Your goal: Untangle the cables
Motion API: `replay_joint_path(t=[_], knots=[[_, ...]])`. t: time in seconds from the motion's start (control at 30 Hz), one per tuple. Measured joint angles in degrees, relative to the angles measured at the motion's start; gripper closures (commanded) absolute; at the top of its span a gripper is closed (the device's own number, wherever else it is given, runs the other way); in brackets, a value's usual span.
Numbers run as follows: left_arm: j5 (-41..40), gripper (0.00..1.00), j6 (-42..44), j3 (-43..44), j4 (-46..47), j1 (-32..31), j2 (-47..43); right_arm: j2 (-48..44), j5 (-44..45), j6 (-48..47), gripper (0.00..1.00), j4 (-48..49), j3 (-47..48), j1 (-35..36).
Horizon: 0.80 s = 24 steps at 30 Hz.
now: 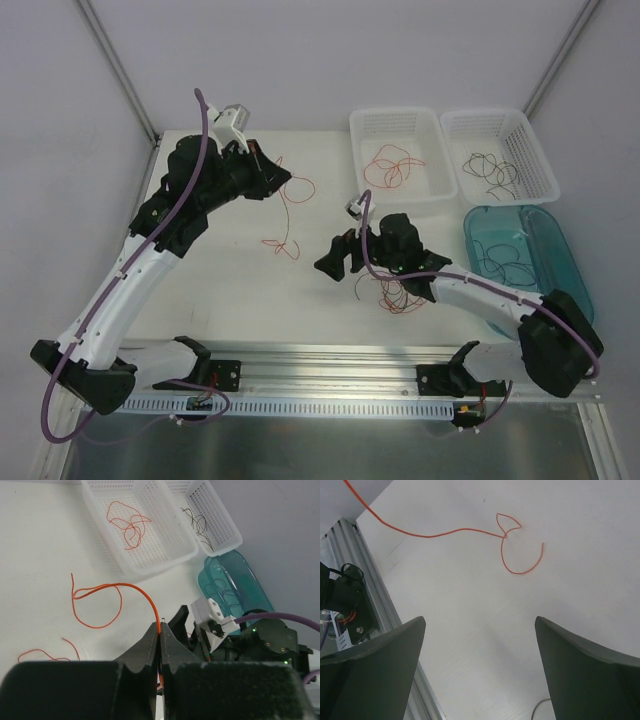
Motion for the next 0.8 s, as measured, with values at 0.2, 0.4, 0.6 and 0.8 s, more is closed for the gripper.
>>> replay_joint_path(t=[0.2, 0.4, 0.6, 0.8], knots=[[-0.07, 1.0, -1.49, -2.67, -0.2, 0.0, -1.66, 14.4, -3.02, 3.08, 0.0, 13.07, 2.78, 1.66], [-0.11, 1.0, -3.19, -5.57, -0.31, 0.0, -3.93, 28.24, -3.45, 6.01, 0.01, 19.39, 10.97, 2.91], [-0.09, 1.0, -4.85, -8.22, -0.35, 0.0, -5.68, 36.22, -2.23, 7.1, 0.01, 21.33, 18.32, 3.74], [-0.07, 1.0, -5.7, -9.2, -0.28, 0.0, -6.29, 43.71, -2.45, 8.13, 0.08, 21.46, 24.85, 3.98]])
